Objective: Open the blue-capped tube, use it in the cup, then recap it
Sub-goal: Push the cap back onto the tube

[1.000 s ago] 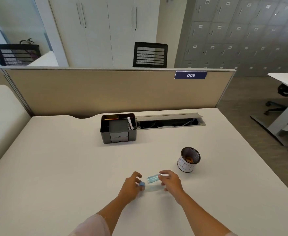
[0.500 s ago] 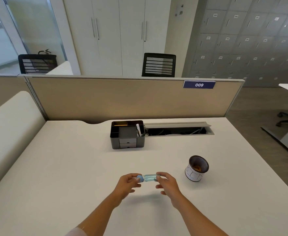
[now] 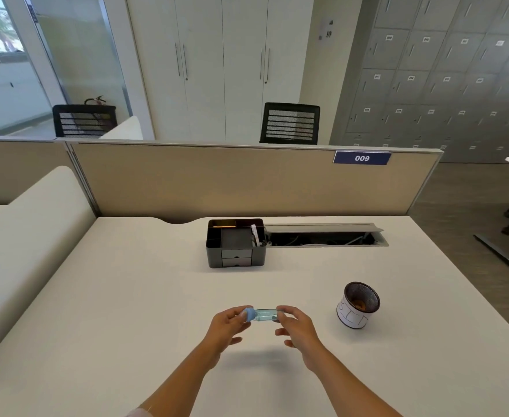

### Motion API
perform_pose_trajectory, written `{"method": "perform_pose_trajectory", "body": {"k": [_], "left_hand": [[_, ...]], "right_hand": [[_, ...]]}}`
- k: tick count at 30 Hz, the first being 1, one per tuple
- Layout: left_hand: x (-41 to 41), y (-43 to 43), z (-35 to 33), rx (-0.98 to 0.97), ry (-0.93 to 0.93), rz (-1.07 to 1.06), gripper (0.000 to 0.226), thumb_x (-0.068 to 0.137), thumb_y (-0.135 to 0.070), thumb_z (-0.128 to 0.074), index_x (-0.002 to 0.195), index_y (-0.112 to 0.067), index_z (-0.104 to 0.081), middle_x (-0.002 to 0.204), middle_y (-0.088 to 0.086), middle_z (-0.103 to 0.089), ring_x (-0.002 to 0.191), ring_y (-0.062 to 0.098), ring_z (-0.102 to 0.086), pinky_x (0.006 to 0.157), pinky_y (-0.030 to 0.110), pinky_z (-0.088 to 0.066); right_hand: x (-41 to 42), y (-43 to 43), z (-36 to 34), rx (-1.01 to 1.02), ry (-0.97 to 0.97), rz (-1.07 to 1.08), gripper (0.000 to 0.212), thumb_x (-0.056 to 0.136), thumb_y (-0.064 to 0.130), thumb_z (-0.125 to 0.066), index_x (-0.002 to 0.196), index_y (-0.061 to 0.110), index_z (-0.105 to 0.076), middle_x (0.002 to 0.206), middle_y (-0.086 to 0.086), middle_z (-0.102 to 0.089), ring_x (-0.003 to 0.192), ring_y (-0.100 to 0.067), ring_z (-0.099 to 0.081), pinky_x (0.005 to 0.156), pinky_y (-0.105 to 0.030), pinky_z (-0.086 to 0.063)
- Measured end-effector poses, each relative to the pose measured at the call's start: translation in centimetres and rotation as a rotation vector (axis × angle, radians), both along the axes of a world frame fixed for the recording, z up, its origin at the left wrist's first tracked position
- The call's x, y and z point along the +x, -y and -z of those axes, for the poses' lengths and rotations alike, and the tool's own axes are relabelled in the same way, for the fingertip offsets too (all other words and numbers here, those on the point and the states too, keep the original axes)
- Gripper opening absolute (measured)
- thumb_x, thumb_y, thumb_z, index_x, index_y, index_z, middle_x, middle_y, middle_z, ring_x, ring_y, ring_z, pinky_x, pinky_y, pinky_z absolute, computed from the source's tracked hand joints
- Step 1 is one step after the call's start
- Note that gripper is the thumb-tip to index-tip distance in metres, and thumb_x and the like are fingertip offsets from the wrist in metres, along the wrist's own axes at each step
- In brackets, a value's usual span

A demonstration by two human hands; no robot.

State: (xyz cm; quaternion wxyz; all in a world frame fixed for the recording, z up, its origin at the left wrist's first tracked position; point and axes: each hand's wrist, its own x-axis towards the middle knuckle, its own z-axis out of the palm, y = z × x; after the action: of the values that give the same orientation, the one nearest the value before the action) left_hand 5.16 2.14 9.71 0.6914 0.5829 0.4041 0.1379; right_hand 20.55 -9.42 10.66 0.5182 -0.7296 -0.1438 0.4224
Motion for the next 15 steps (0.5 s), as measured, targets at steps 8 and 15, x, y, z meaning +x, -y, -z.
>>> {"method": "perform_pose_trajectory", "body": {"k": [8, 15], "left_hand": [[-0.3, -0.1, 0.1, -0.133, 0.043, -0.008, 0.022, 0.096, -0.038, -0.053, 0.111, -0.036, -0.068, 0.118, -0.006, -0.069, 0.108, 0.018, -0.067, 0.088, 0.037, -0.056], [0.1, 0.1, 0.6, -0.048, 0.105, -0.203, 0.018, 0.095, -0.021, -0.06, 0.108, -0.022, -0.072, 0.103, 0.006, -0.075, 0.087, 0.021, -0.076, 0.073, 0.026, -0.061]], "right_hand": [[-0.7, -0.1, -0.5, 0.042, 0.002, 0.028, 0.014, 0.094, 0.03, -0.059, 0.106, 0.028, -0.066, 0.097, 0.004, -0.073, 0.072, -0.013, -0.069, 0.065, -0.027, -0.048], [-1.1, -0.1, -0.1, 0.157, 0.003, 0.045, 0.015, 0.093, 0.016, -0.063, 0.108, 0.015, -0.065, 0.094, -0.007, -0.076, 0.076, -0.013, -0.072, 0.067, -0.022, -0.057]]}}
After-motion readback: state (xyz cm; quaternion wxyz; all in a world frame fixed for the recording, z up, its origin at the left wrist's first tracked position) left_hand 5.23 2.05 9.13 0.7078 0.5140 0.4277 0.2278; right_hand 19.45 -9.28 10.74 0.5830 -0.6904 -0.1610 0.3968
